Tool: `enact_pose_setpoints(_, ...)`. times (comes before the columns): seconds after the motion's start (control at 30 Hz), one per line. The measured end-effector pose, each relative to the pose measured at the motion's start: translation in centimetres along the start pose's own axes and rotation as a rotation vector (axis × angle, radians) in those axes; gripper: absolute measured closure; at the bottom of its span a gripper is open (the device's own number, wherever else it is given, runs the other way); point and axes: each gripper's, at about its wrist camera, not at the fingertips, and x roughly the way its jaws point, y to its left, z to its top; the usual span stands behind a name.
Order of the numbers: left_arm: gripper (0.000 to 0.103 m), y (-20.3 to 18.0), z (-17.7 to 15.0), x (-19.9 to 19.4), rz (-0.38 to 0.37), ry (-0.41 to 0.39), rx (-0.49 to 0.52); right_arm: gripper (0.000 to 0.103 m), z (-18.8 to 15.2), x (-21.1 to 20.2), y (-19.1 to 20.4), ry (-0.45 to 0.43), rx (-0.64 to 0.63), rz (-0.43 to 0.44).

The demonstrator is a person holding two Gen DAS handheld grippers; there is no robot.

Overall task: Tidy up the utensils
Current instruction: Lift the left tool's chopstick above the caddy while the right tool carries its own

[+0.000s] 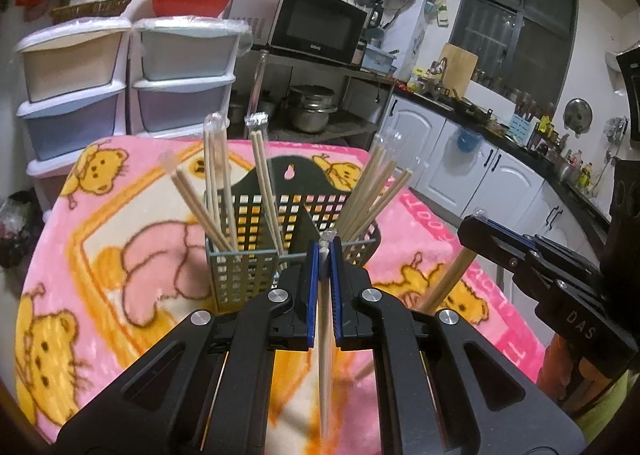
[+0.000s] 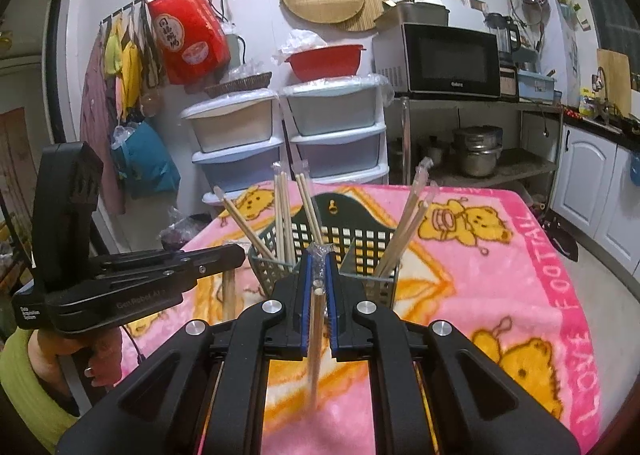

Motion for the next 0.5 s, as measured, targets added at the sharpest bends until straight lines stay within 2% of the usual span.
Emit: enact_pose_setpoints(0.5, 0.1, -1.3, 2.6, -1.0, -0.012, -0.061, 0.037, 0.096, 2.1, -1.3, 0.5, -0.063, -0.017, -0.004)
